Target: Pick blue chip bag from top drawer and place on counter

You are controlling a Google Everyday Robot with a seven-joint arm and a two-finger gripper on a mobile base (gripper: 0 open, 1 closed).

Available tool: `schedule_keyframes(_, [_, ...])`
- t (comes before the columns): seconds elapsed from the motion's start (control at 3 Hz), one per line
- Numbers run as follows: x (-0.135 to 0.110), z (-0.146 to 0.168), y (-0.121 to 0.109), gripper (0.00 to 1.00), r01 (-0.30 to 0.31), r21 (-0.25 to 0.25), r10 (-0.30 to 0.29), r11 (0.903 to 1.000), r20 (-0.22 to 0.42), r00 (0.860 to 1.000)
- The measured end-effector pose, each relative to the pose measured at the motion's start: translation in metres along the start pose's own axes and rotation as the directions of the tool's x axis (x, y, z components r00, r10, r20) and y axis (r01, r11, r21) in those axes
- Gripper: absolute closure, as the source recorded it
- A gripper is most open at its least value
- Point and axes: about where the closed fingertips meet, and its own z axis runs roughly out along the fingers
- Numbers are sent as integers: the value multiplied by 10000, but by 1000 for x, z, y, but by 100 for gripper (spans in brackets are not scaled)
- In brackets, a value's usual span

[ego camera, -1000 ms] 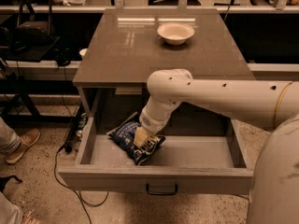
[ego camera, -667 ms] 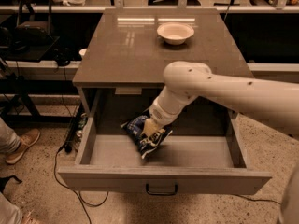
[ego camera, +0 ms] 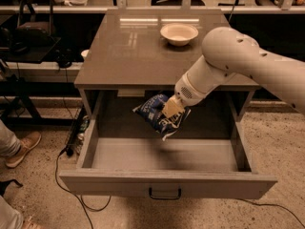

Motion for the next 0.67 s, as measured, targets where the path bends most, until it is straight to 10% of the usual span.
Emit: schedule_keyframes(0.67, [20, -21, 0, 100, -540, 118, 538, 9985, 225, 9983])
